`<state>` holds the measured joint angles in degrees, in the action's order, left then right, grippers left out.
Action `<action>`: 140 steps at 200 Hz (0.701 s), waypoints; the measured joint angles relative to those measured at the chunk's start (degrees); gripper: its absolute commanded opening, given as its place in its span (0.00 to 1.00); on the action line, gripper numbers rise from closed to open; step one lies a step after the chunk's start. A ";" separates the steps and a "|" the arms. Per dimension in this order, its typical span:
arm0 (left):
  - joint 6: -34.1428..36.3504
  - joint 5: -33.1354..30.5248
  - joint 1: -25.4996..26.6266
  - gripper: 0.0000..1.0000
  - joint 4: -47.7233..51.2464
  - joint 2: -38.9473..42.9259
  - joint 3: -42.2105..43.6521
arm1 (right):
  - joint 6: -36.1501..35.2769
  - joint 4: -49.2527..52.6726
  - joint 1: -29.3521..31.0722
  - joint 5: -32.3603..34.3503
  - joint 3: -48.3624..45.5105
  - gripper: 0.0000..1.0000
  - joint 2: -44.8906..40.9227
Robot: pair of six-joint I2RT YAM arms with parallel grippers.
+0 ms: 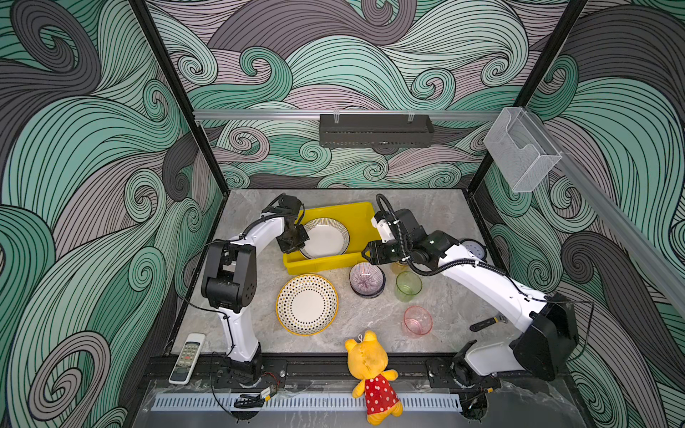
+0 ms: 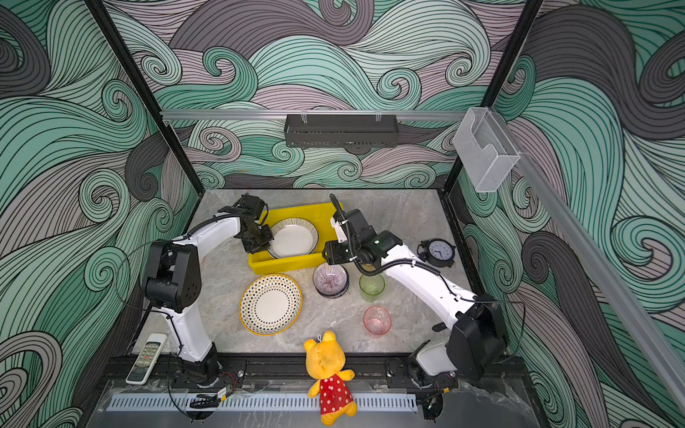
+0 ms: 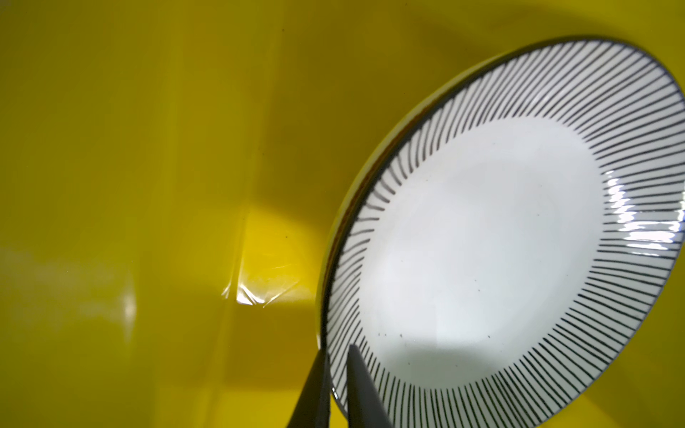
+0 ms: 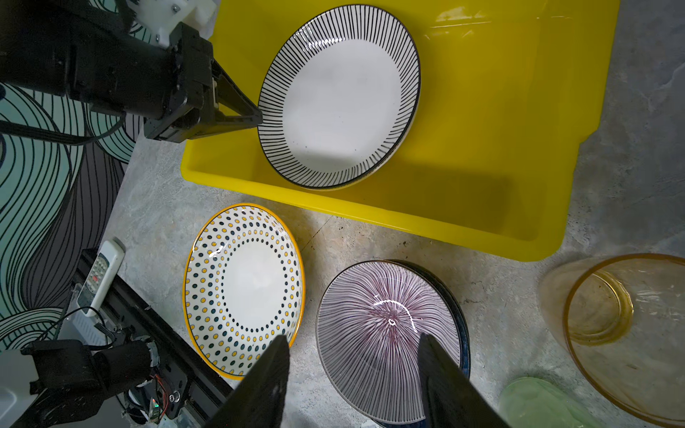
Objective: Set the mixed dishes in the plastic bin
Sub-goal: 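Lower the black-striped plate into the bin onto the flower-pattern bowl, then open the left gripper and move it toward the yellow polka-dot plate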
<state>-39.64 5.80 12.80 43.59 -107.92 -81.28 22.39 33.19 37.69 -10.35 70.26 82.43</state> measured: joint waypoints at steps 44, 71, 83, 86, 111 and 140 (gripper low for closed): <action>0.02 0.44 -0.52 0.14 -0.15 0.00 0.00 | 0.37 0.04 0.04 -0.24 0.00 0.57 0.00; 0.13 0.76 -0.68 0.14 -0.15 0.02 0.00 | 0.37 0.04 0.13 -0.26 0.00 0.57 0.00; 0.20 0.87 -0.68 0.14 -0.13 0.02 0.00 | 0.37 0.04 0.28 -0.28 0.02 0.57 0.00; 0.20 0.87 -0.68 0.14 -0.13 0.02 0.00 | 0.37 0.04 0.33 -0.28 0.02 0.57 0.00; 0.26 0.92 -0.68 0.14 0.13 0.35 -0.02 | 0.37 0.07 0.46 -0.35 0.11 0.57 0.00; 0.50 1.09 -0.68 0.14 0.50 1.55 -0.02 | 0.35 0.09 0.72 -0.42 0.13 0.57 0.00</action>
<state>-39.13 6.90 12.12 44.10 -106.37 -81.30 22.74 33.28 38.41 -10.76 70.39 82.43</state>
